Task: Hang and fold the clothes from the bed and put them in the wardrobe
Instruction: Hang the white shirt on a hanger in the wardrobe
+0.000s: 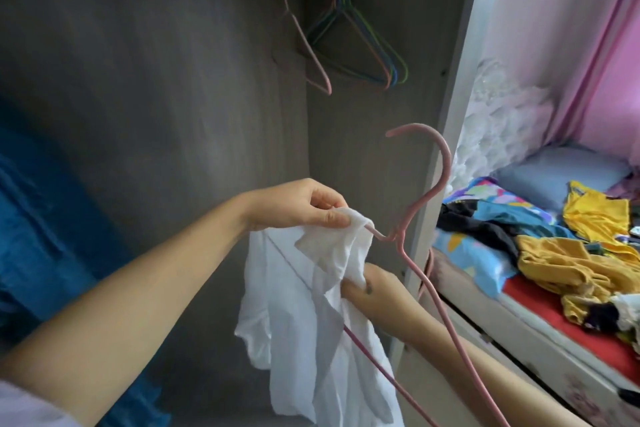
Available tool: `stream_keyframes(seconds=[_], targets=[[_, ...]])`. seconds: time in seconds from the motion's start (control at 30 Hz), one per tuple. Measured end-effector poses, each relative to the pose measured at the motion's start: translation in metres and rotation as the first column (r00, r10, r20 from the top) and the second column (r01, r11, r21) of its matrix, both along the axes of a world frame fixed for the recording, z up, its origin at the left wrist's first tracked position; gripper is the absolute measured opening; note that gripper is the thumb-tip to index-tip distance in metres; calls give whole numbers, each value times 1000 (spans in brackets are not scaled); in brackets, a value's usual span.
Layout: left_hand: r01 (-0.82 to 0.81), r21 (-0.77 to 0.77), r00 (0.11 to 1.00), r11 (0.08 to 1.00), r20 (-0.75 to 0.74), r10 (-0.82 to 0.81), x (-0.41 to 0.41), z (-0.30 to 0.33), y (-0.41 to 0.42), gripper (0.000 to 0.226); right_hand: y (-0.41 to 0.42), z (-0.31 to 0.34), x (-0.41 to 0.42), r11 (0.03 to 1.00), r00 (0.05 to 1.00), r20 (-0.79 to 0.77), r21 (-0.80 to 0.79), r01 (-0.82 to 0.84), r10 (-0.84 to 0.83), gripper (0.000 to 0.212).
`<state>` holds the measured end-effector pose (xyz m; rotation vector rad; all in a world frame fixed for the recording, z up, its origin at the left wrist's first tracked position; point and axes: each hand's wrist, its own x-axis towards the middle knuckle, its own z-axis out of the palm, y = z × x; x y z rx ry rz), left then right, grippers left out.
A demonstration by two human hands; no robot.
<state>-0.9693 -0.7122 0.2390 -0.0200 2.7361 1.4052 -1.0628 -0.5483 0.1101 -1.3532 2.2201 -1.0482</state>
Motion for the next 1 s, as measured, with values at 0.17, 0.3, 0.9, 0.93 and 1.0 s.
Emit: stream_keyframes(seconds=[0.17,0.3,0.9,0.93,1.0], targets=[[-66,13,997,998,-36,66,10,0,-12,17,-10,-28,-37,975,983,7,131,181,-183,22],[-215,62,972,975,-82,219,35,-15,-37,21,35,-45,-91,903,926,-88,206,377,-367,12],[-583,161,767,796,-214,605,41,-96,-46,26,64,20,-139,967,974,42,138,214,-222,28],[-590,168,757,790,-225,613,39,-100,-43,27,58,26,-129,973,977,29,104,205,-209,25],[-626,173,715,760,-260,648,34,-111,-36,24,44,35,-94,985,984,-46,-35,168,-170,18]])
